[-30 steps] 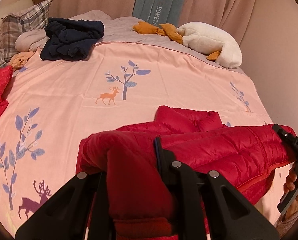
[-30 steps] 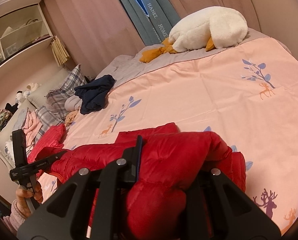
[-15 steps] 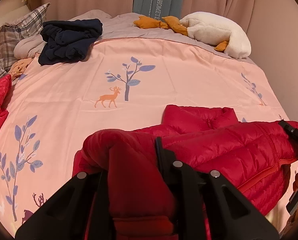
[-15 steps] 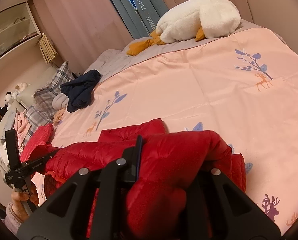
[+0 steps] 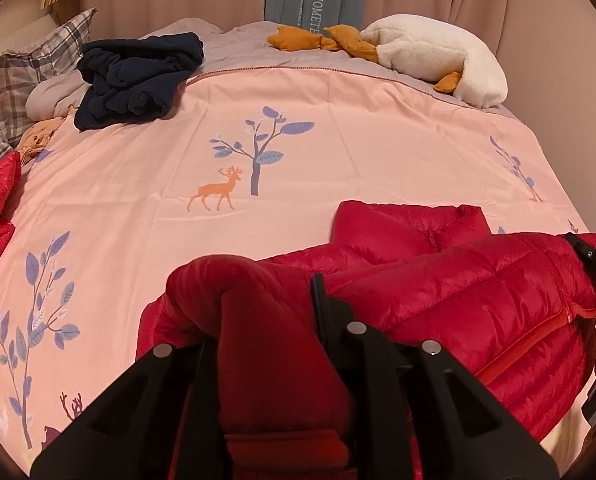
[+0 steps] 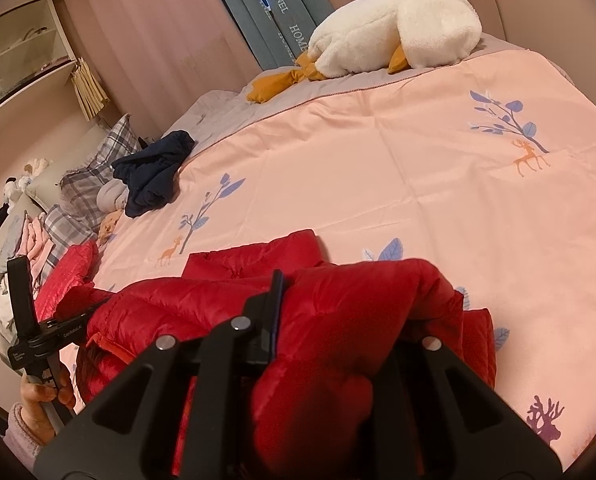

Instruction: Fold large clothes

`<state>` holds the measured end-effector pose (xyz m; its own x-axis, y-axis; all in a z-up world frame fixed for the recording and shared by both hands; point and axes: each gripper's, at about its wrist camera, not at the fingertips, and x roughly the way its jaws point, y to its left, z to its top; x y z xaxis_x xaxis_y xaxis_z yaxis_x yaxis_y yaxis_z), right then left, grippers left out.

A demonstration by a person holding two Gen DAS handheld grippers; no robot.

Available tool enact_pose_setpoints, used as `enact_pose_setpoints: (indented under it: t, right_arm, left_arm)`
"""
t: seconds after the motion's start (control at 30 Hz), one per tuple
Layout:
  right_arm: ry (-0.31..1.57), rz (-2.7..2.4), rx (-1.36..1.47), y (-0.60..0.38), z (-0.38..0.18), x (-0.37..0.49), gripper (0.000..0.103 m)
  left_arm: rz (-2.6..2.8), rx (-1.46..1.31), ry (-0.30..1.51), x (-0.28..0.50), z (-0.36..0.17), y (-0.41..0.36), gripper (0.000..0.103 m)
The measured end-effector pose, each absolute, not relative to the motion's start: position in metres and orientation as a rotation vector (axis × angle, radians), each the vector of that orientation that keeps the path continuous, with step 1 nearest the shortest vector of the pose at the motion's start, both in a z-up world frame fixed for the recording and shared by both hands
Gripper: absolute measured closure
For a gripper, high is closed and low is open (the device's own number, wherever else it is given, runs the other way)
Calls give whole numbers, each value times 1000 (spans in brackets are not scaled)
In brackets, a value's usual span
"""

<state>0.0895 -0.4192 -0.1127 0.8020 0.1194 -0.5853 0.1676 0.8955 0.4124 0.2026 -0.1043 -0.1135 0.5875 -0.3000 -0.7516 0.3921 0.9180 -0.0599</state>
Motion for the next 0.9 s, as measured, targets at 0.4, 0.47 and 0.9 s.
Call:
enact_pose_setpoints:
  t: [0.4,0.47,0.9]
  right_arm:
    - [663,-29,475,-423,-122,96,89]
    - [665,-29,474,-423,-123,97,89]
    - [684,-34,473,-425,-127,102,89]
  left_arm:
    - [-399,122,862,208,-122,-109,85]
    - [-398,121,864,209,-123,-109,85]
    - [-393,118,874,214,-127,-112,85]
